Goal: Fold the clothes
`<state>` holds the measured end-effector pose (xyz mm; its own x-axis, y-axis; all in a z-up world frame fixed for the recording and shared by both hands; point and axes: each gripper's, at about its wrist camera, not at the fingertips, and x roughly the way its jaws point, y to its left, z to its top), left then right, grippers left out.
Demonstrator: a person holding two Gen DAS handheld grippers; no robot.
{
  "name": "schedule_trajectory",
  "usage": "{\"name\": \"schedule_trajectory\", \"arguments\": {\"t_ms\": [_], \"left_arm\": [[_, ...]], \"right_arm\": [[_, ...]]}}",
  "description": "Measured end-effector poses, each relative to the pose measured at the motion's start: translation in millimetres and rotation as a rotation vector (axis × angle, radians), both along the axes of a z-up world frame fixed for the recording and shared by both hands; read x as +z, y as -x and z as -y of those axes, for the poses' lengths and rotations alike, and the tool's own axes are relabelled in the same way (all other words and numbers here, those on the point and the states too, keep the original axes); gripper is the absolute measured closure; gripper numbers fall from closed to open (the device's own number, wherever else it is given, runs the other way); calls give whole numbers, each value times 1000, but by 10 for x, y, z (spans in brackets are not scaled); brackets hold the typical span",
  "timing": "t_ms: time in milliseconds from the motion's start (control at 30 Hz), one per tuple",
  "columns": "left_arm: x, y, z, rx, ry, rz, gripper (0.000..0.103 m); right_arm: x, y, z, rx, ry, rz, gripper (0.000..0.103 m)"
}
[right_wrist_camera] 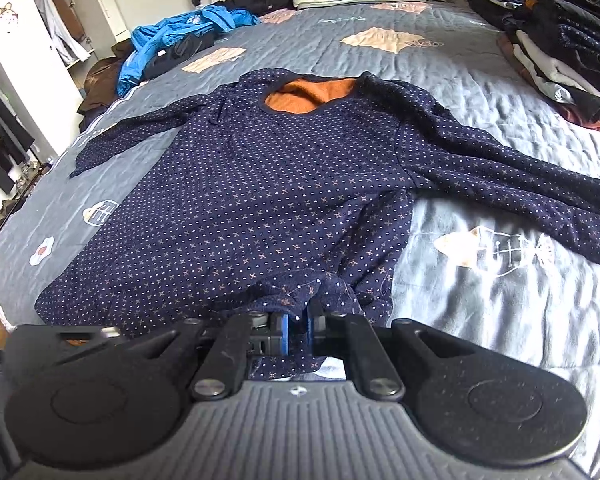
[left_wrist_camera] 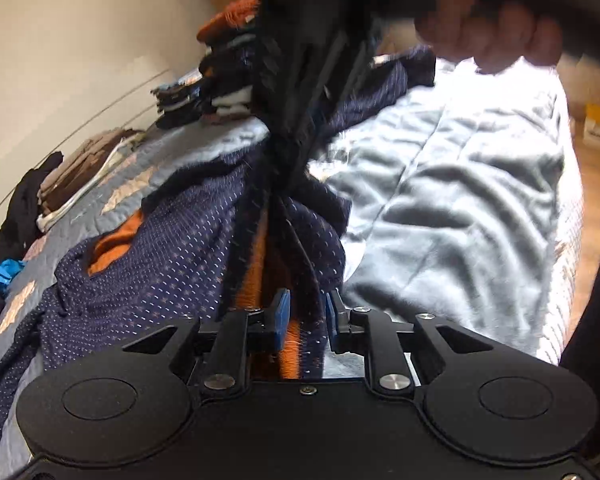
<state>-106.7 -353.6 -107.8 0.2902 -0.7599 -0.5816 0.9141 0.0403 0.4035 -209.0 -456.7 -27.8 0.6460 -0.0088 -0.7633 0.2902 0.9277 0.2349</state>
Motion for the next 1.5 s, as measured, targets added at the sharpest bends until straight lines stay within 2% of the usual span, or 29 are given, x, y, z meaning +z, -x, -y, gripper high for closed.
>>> {"name": "schedule_trajectory", "arguments": {"t_ms": [233,267,333,600,800,933,1033,1233,1300,1367,1500], "left_arm": [[-137,104,54,40,32,138,84],[-130,98,45,44,39,134,92],[-91,85,9,38,54,109,100],[43,57,-119,48,111,72,102],[-120,163,39,64,49,153,96],[-218,258,50,71,72,269,86],[-249,284,36,81,85,324,68],[-325,276,110,94,66,351,67],[-339,274,129,90,75,350,70],[-320,265,116,84,83,331,91],[-216,241,11,65,111,250,97]], "right_arm": [[30,27,2,15,-1,10,95],[28,32,2,16,0,11,95],[19,42,3,16,0,11,95],[5,105,22,10,-2,11,95],[13,139,-9,13,-3,13,95],[27,148,-29,13,-2,14,95],[30,162,-28,12,-4,18,95],[23,170,-37,11,-9,23,95],[25,170,-46,12,-11,24,95],[29,174,-55,13,-12,26,95],[43,192,-59,12,-9,25,95]]}}
